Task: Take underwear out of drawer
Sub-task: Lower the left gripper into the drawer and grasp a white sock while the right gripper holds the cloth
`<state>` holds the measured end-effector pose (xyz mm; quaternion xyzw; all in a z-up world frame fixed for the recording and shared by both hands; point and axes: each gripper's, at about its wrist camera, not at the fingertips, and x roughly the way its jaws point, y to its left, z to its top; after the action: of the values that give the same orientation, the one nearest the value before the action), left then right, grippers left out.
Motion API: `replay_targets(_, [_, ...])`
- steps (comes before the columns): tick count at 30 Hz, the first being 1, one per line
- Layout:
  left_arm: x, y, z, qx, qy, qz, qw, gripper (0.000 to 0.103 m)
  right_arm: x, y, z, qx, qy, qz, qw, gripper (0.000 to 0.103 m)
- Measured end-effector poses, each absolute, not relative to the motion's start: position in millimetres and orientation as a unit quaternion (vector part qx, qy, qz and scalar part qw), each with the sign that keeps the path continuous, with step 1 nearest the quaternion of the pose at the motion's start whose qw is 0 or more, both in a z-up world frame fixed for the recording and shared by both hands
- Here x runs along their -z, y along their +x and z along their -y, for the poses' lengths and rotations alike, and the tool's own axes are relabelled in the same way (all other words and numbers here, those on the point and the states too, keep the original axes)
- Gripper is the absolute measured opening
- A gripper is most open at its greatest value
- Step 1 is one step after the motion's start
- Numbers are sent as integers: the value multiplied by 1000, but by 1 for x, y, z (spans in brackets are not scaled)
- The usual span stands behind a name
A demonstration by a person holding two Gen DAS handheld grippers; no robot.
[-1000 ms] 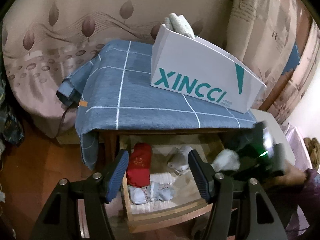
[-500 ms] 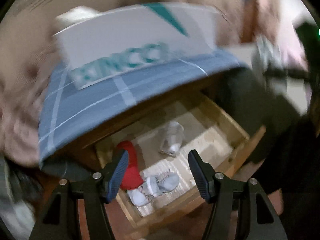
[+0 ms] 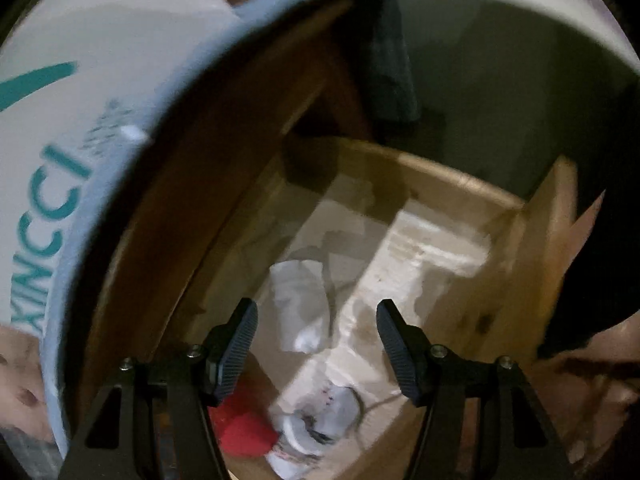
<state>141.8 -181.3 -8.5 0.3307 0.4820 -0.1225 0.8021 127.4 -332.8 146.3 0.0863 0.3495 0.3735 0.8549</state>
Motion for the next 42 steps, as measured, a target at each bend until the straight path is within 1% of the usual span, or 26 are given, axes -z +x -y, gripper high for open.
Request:
replay_targets(5, [32,155,182,122,347,-500,784,64,-149,128,343,-389,123,-334,850,52])
replay_targets(12, [60,181,172,116,336,-528,771,64,-147,127,336,-399,119,-333,846,53])
replay_targets(17, [75,192,160,117,330,-533,770,64,-146,129,338,-406,129,-334,841,53])
replay_targets(24, [83,205,143,134,291,-536,781,63,-145,130,338,-412,137,-338,835,53])
replay_targets(34, [95,208,140,143,286,-531,785,63,-143,131,340,-419,147,-340,829,53])
replay_targets(37, [101,213,138,141,291,-530,784,63,-143,132,342,-421,155,-340,826,53])
replay_targets(41, [109,210,142,131,324,-525,776,63,-143,133,342,-422,158,-341,825,54])
replay_targets(42, [109,209,144,130,328,-524,775,60,-143,132,341,-423,155,-341,825,54])
